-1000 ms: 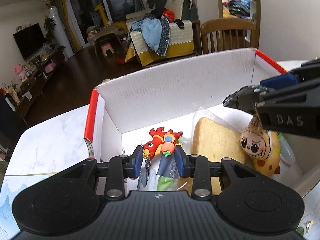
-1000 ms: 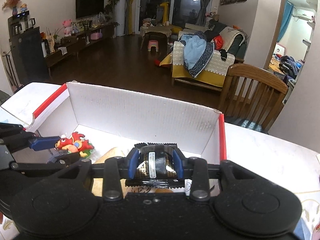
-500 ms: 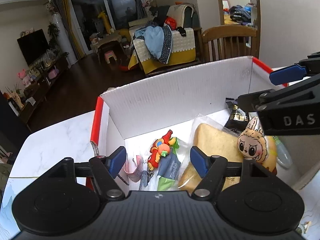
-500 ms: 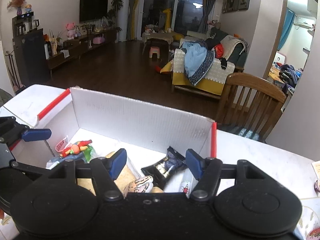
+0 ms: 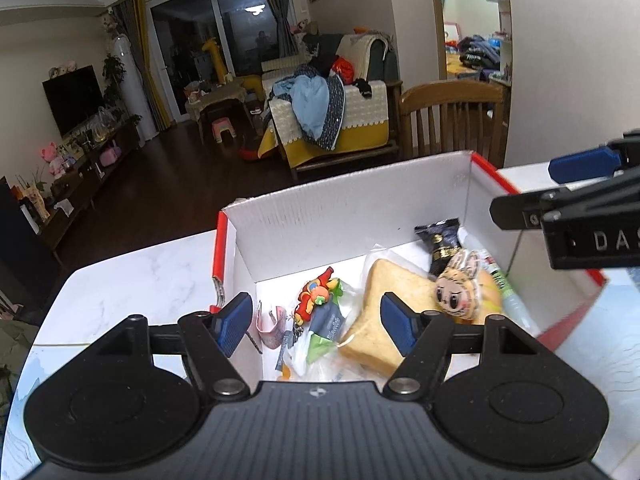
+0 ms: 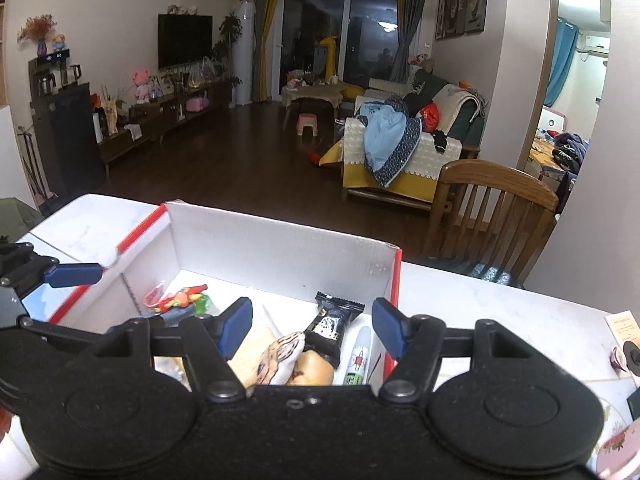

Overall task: Organize objects
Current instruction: 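Move both tools back from the box toward the table items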

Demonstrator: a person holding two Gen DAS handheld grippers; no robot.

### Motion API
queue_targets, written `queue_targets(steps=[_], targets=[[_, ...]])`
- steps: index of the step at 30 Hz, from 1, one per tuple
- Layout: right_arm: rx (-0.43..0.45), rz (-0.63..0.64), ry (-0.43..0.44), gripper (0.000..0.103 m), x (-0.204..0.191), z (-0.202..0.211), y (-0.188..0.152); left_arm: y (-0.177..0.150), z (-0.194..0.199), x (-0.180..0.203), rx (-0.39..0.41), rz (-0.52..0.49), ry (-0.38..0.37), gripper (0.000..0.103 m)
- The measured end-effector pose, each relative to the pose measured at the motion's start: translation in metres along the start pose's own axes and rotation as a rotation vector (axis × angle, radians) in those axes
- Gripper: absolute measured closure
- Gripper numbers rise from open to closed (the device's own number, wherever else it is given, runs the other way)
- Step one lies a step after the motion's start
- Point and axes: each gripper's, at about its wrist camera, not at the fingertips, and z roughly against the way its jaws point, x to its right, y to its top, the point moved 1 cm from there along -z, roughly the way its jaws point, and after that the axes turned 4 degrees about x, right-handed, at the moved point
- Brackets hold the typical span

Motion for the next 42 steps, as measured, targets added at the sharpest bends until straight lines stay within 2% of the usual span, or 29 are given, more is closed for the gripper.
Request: queue_targets(steps=[4, 11, 21, 26, 31, 42], targets=[[0.021, -0.002, 0.009, 0.037, -0.001, 0.022, -0.002, 0.000, 0.024, -0.002, 0.018, 0.017, -0.006, 0.033], [0.057, -0.014, 0.042, 0.027, -0.003, 0.061, -0.011, -0.013, 0.059, 0.002, 0.036, 0.034, -0.035, 0.033], [0.099, -0.028, 0.095, 0.021, -0.009, 0.106, -0.029, -0.032, 0.100, 0.007, 0.069, 0.058, -0.078, 0.033], [0.100, -0.023, 0.123, 0.020, -0.015, 0.120, -0.047, -0.045, 0.118, 0.012, 0.080, 0.065, -0.107, 0.028], [0.099, -0.019, 0.145, 0.019, -0.019, 0.132, -0.063, -0.061, 0.133, 0.015, 0.092, 0.077, -0.135, 0.027], [0.082, -0.033, 0.154, 0.009, -0.021, 0.145, -0.102, -0.108, 0.147, 0.026, 0.085, 0.090, -0.167, 0.023]])
